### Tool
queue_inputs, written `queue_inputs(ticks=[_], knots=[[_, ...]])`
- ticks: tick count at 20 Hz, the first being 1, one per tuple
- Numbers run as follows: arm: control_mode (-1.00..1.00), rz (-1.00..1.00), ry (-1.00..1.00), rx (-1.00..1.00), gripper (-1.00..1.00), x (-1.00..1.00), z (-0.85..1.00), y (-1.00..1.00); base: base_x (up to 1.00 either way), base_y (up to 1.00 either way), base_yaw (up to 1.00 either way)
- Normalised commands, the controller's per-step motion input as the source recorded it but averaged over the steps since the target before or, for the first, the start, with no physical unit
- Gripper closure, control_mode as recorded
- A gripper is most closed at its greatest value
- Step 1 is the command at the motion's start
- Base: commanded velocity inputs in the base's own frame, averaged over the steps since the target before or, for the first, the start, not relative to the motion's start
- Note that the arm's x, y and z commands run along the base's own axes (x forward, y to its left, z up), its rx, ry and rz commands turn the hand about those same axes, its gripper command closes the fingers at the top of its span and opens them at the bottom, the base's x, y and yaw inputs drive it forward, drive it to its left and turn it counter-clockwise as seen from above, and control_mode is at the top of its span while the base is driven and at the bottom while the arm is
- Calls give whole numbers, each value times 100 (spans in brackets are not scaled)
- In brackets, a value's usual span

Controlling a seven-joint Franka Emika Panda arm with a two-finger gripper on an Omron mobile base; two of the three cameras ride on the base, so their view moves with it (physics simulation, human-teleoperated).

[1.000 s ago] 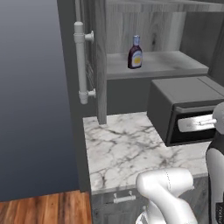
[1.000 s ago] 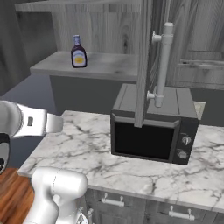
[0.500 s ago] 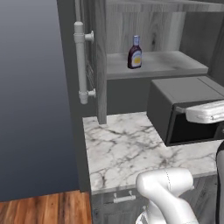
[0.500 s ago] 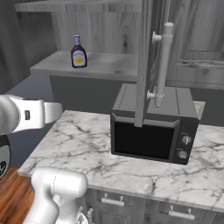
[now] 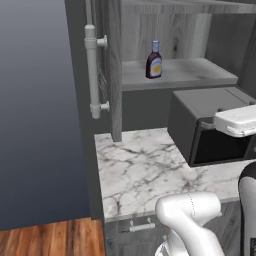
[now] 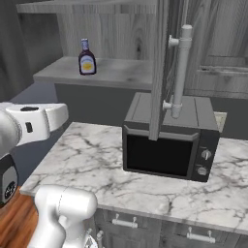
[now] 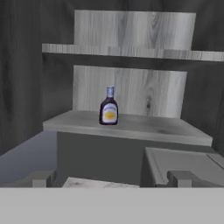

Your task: Take 2 condiments from the cabinet and move them on the counter near the stove.Make sure the condiments are lined up with each other, next to each other.

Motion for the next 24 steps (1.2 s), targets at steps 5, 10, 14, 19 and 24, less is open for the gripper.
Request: queue_inputs(ticks=[5,10,14,19,24], knots=[[-100,0,4,0,-100,31,37,0,0,0,0],[-100,0,5,0,-100,44,13,0,0,0,0],[-100,0,0,0,-100,45,3,2,0,0,0],[-100,0,0,0,-100,42,0,4,0,0,0],[-100,0,-1,0,-100,31,8,7,0,0,0]])
